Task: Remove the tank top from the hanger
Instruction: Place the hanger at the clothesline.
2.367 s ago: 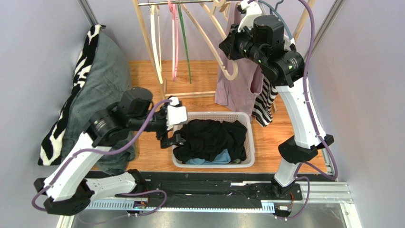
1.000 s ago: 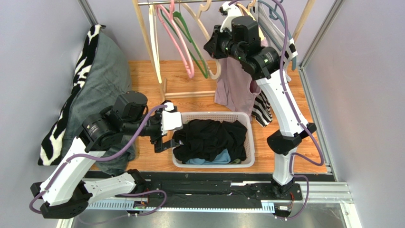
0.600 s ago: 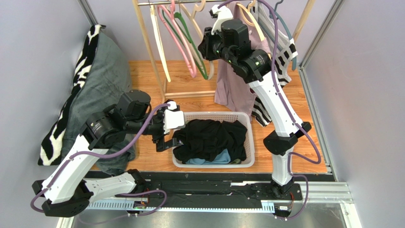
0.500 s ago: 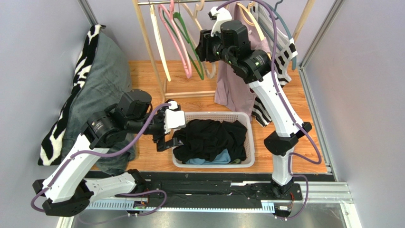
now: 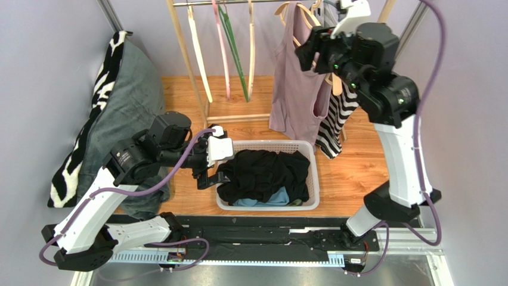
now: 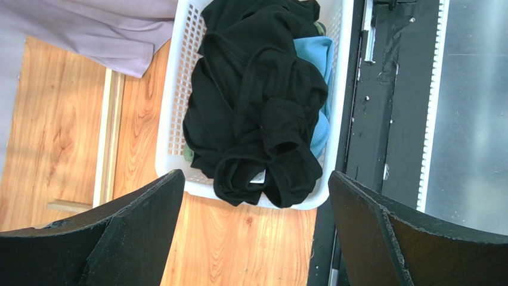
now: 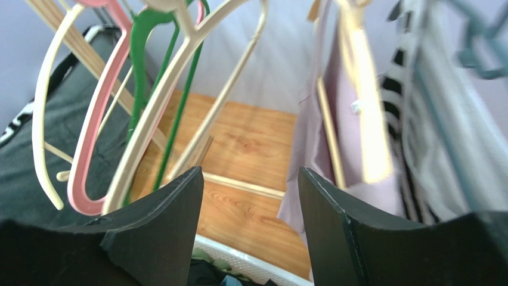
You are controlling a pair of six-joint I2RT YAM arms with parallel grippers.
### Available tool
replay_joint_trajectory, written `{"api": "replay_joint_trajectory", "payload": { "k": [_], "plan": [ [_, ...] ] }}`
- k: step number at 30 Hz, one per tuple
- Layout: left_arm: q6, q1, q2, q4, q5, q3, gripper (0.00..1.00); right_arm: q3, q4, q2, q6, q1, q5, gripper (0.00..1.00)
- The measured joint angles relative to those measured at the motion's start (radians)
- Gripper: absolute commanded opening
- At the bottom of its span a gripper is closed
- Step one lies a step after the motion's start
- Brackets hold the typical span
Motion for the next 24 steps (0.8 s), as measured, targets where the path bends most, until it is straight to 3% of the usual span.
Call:
{"api": "replay_joint_trajectory", "payload": {
  "k": [6,9,24],
  "plan": [
    [0.000,0.008,-0.008,0.000,0.005,0.000,0.99,-0.026,0.009,-0.051,-0.011,-0.065,0.008,0.63],
    [-0.001,0.012,-0.018,0.000,0.011,0.000,0.99,-0.052,0.011,-0.043,-0.024,-0.085,0.021,0.68],
    [-0.001,0.031,-0.034,0.000,0.032,-0.002,0.99,-0.197,0.050,-0.053,-0.127,-0.092,0.156,0.73]
  ]
}}
